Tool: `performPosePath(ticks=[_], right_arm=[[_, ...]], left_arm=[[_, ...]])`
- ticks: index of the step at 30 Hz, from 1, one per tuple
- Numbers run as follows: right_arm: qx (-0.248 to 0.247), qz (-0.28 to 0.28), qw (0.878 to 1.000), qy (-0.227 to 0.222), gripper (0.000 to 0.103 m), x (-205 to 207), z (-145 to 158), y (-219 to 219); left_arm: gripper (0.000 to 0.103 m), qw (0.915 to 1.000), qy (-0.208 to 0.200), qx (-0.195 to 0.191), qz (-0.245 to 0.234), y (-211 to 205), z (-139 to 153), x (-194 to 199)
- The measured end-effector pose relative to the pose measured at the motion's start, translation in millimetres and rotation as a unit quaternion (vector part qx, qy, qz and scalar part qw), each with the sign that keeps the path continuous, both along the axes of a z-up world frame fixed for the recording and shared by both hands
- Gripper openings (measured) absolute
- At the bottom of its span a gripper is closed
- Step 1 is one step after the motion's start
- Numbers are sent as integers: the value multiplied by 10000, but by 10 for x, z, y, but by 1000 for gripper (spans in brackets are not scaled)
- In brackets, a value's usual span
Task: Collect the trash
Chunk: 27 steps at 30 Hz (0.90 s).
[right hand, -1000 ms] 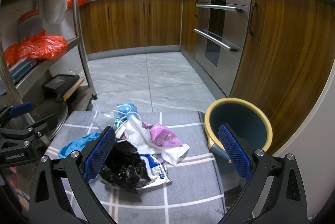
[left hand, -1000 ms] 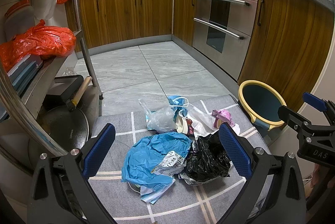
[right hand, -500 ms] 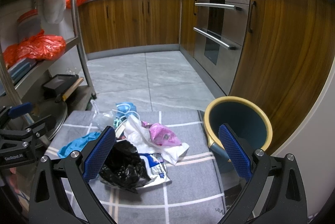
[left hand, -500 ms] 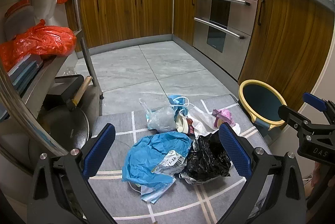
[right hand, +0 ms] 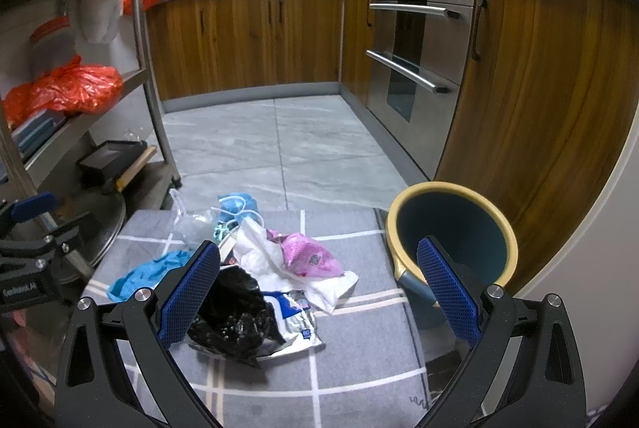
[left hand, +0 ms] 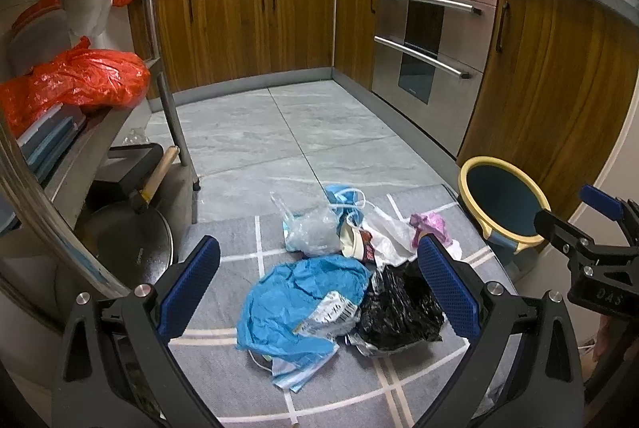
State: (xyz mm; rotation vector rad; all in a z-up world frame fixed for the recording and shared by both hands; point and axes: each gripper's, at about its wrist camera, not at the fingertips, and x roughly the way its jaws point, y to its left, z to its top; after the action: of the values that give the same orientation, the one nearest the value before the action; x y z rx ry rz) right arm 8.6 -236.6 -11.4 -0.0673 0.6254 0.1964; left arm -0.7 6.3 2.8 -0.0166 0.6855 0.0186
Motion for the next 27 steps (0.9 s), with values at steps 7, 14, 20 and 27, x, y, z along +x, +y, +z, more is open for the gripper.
performPosePath(ticks=[7,14,20,27], right_arm=[[-214,27,9997,-113,98,103,-31,3],[-248,53,9996,112,98,395,-24,-120],[-207,106,9997,55,98,668,44,-186],[-191,162,9996,105,98,968,-26,-170]], left_arm=[[98,9991,-342,269,-2,90,58,154],[98,9995,-286,127,-75,232,30,434],[98,9992,-377,82,139,405,-37,670],[97,9986,-13,504,154,425,-331,1061]])
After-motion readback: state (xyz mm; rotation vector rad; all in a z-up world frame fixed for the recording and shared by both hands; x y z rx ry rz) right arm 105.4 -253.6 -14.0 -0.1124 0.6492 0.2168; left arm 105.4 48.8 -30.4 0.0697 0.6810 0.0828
